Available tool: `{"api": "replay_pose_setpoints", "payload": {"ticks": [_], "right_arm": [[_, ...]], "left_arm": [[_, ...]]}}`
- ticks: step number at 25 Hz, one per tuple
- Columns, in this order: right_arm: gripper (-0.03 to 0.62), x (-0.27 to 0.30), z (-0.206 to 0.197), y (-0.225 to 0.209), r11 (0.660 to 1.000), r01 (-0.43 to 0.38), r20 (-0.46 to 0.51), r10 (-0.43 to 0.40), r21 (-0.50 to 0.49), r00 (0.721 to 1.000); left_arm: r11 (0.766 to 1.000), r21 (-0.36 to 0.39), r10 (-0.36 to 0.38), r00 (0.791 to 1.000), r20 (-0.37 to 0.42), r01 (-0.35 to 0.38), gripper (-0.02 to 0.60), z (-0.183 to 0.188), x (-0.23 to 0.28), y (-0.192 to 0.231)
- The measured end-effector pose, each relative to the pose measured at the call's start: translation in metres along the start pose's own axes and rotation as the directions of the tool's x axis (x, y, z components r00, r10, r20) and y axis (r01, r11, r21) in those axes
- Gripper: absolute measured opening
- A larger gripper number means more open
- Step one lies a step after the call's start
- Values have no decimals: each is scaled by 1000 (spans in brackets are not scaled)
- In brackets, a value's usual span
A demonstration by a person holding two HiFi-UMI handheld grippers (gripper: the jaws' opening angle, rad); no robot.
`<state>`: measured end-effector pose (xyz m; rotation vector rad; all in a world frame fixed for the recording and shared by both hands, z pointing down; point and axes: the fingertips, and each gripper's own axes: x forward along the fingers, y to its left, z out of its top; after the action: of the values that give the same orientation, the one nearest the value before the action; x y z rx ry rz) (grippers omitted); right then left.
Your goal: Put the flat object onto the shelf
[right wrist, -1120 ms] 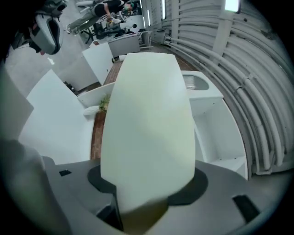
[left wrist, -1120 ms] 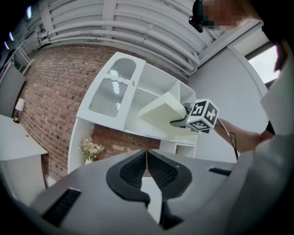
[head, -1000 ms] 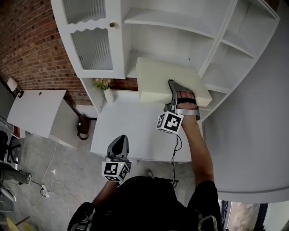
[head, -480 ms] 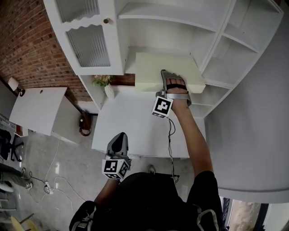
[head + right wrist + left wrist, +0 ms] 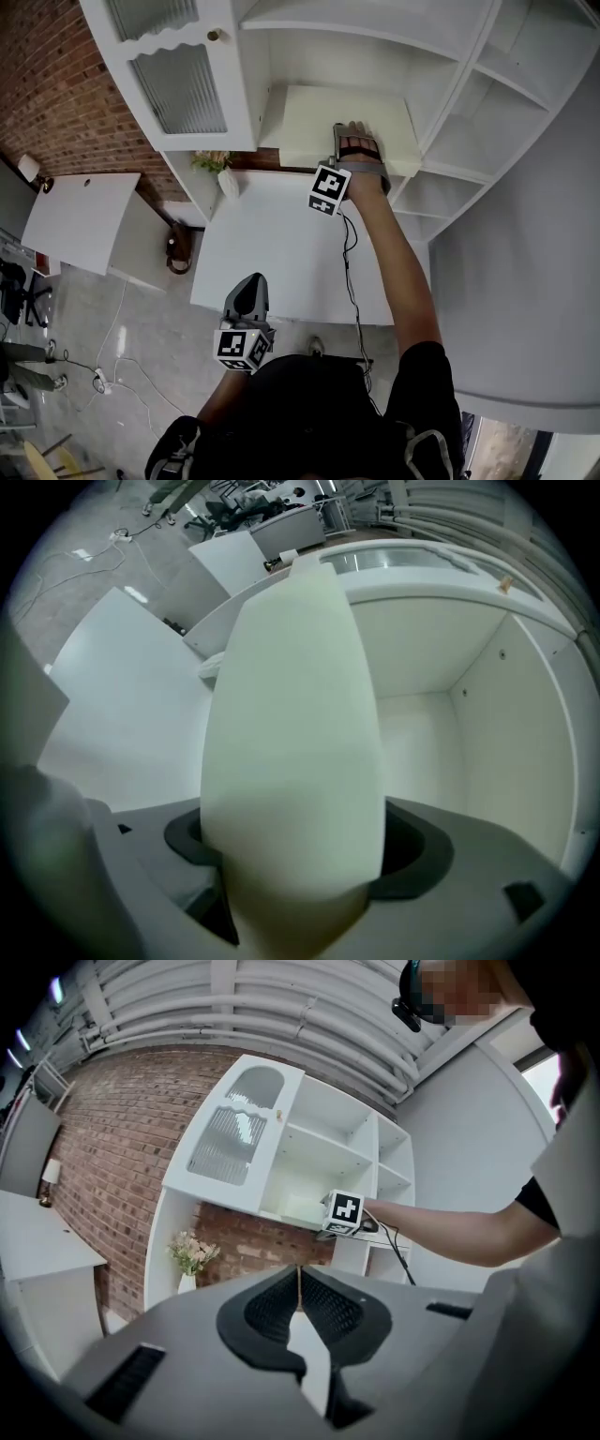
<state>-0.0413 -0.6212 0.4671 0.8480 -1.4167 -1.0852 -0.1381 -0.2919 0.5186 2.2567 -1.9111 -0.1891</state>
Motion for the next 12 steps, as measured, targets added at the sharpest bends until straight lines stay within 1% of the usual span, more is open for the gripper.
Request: {"api": "replay_pose_setpoints", "payload": {"ticks": [7, 9, 12], "right_arm": [[405, 38, -4, -9, 999, -48, -29, 48, 17, 998], [415, 46, -4, -9, 997, -74, -30, 74, 21, 997], [445, 55, -3, -7, 993, -119, -34, 120, 25, 992]], "left_arm": [[999, -2, 35, 999, -4, -35, 18, 0, 4, 7], [999, -8, 44, 999, -3, -44, 18, -2, 5, 10], [999, -7, 45, 999, 0, -45, 18, -5, 7, 12]]}}
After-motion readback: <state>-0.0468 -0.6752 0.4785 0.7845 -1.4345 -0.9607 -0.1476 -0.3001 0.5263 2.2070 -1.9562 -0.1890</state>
